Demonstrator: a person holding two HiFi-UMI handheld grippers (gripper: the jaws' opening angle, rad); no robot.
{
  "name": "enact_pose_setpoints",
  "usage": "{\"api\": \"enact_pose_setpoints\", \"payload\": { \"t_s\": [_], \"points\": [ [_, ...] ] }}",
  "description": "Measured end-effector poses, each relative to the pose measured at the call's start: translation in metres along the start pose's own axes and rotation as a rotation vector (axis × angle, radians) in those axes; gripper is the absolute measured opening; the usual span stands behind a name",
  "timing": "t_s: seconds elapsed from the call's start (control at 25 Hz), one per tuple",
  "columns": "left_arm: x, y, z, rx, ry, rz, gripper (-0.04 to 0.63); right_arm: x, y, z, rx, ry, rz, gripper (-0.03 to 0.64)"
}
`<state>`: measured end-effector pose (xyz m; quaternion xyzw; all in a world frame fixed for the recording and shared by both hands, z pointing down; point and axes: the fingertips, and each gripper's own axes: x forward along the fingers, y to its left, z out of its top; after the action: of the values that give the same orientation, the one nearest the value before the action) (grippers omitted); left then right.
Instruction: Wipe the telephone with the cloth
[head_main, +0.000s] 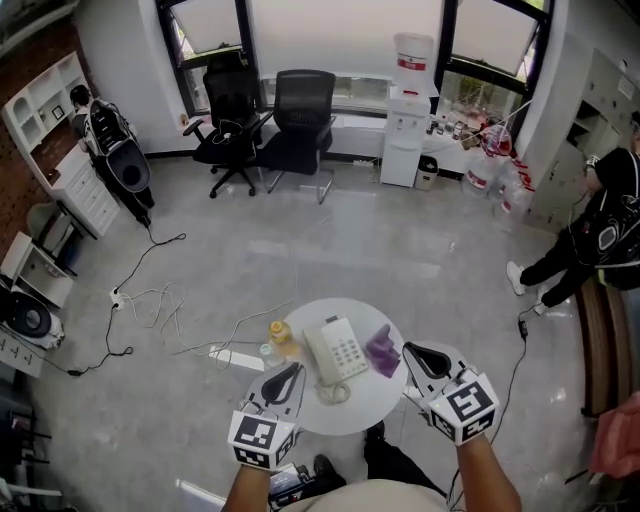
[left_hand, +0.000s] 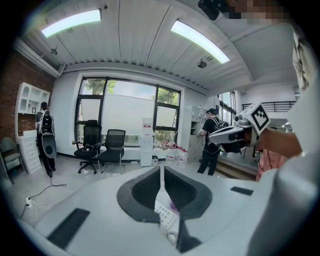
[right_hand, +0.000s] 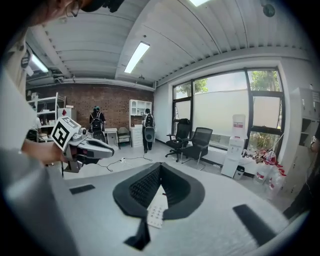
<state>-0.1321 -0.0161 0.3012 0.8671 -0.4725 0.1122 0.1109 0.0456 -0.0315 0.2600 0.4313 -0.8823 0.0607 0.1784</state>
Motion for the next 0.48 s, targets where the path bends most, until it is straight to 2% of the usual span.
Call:
{"api": "enact_pose_setpoints", "payload": {
  "t_s": [0.48],
  "points": [
    [0.071,0.036,-0.057,-0.091,0.107,0.077,0.023,0.085,-0.054,-0.055,0.051,0.091,0.052,-0.005]
  ]
}}
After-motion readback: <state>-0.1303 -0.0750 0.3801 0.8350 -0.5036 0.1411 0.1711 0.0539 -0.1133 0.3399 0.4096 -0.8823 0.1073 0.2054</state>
